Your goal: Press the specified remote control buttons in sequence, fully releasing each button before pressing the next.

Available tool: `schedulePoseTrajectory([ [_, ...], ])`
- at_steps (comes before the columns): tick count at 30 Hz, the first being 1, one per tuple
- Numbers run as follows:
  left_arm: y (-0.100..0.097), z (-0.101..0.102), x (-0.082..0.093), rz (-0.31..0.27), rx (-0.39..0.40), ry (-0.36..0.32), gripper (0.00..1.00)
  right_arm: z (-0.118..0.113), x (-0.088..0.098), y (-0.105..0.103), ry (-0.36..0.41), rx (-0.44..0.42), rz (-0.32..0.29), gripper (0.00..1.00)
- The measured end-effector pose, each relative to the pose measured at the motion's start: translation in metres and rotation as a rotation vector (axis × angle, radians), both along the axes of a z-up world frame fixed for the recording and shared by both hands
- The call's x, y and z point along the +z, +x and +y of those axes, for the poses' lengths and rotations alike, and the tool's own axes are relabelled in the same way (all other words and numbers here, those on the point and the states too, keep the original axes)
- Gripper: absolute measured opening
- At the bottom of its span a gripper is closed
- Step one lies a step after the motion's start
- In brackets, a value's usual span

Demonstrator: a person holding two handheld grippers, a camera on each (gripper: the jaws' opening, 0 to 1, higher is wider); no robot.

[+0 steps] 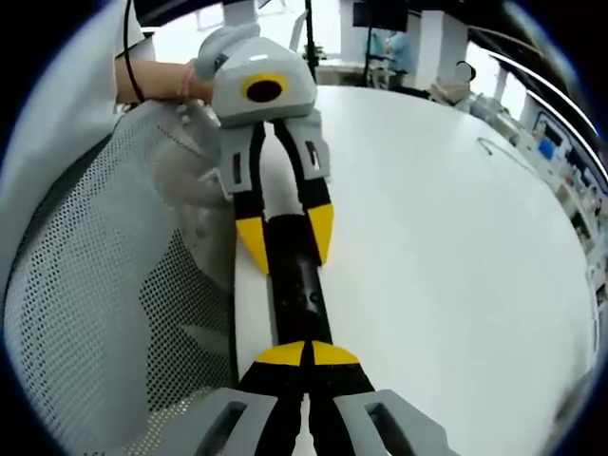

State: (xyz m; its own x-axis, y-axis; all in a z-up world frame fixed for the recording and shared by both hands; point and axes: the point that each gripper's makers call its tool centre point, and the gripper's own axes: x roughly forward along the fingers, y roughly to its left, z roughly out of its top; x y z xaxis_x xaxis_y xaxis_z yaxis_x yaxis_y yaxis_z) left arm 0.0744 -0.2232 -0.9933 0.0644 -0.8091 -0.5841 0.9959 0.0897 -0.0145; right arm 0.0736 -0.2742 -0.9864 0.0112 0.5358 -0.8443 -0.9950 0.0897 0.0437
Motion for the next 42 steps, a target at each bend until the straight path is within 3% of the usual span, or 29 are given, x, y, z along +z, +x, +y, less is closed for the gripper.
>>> schedulePoseTrajectory([
  [12,0.0,-0.001,0.0,0.003,0.004,0.004,0.25,0.002,-0.002,-0.001,-0.082,0.09,-0.061,0.0],
  [16,0.0,-0.001,-0.001,0.004,0.007,0.005,0.25,0.002,-0.002,0.0,-0.094,0.084,-0.069,0.0],
  [19,0.0,0.0,0.0,0.004,0.007,0.004,0.25,0.002,-0.002,0.0,-0.074,0.039,-0.069,0.0],
  [25,0.0,-0.001,0.0,0.005,0.008,0.003,0.25,0.002,0.001,0.002,0.061,-0.09,-0.023,0.0],
  [37,0.0,-0.001,0.0,0.005,0.008,0.001,0.25,0.013,0.0,0.0,0.086,-0.024,-0.069,0.0],
  [42,0.001,-0.001,0.001,0.005,0.008,0.001,0.25,0.014,0.0,0.0,0.038,0.032,-0.086,0.0],
])
